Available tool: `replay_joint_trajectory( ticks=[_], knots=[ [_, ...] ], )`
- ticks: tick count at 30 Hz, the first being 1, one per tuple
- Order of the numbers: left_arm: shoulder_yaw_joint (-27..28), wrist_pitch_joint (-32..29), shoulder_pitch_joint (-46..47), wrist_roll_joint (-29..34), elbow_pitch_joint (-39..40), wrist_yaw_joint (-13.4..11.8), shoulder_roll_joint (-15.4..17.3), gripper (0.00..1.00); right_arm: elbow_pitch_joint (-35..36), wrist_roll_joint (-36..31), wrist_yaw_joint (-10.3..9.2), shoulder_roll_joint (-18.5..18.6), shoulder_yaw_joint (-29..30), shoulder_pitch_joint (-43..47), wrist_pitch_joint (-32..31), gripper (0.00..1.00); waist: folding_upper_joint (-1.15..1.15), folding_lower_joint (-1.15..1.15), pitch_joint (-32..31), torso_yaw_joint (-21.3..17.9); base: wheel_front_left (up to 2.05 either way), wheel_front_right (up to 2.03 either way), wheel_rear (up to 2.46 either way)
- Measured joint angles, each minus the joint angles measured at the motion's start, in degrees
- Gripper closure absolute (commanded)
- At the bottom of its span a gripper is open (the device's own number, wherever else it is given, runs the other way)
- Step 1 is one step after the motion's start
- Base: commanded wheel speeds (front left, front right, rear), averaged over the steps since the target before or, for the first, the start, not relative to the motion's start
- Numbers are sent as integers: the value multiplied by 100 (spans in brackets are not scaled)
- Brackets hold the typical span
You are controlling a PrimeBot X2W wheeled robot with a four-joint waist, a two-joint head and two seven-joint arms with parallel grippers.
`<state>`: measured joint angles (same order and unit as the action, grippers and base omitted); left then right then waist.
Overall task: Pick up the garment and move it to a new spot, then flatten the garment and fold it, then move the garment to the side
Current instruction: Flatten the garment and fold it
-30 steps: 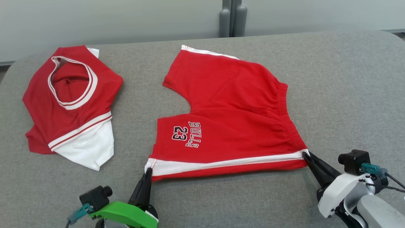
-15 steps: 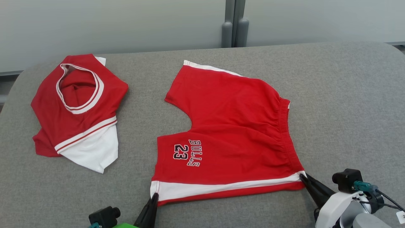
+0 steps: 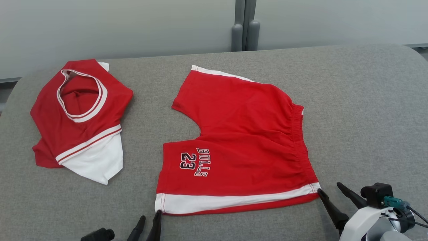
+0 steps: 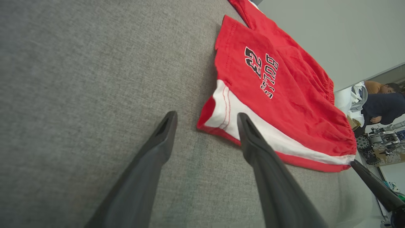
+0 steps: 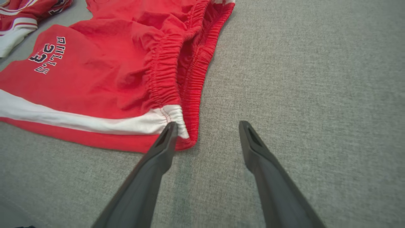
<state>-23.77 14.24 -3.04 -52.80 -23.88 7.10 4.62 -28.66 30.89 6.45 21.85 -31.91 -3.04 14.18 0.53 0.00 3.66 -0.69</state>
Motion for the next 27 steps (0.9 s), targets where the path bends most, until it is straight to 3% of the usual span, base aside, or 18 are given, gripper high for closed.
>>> replay_joint_trajectory(
  ticks=[7,16,27],
  knots=[
    [300,0,-234,74,287,0,80,0,316,-18,-152,22,355,152,1,0,0,0,-25,-42,0,0,0],
    [615,0,28,957,988,-14,162,0,882,-242,-366,60,879,59,9,0,0,0,-231,-99,0,0,0],
    [937,1,142,1602,1459,-504,-4,0,1636,-434,-831,-127,1430,-135,16,0,0,0,-459,-178,0,0,0]
  ],
)
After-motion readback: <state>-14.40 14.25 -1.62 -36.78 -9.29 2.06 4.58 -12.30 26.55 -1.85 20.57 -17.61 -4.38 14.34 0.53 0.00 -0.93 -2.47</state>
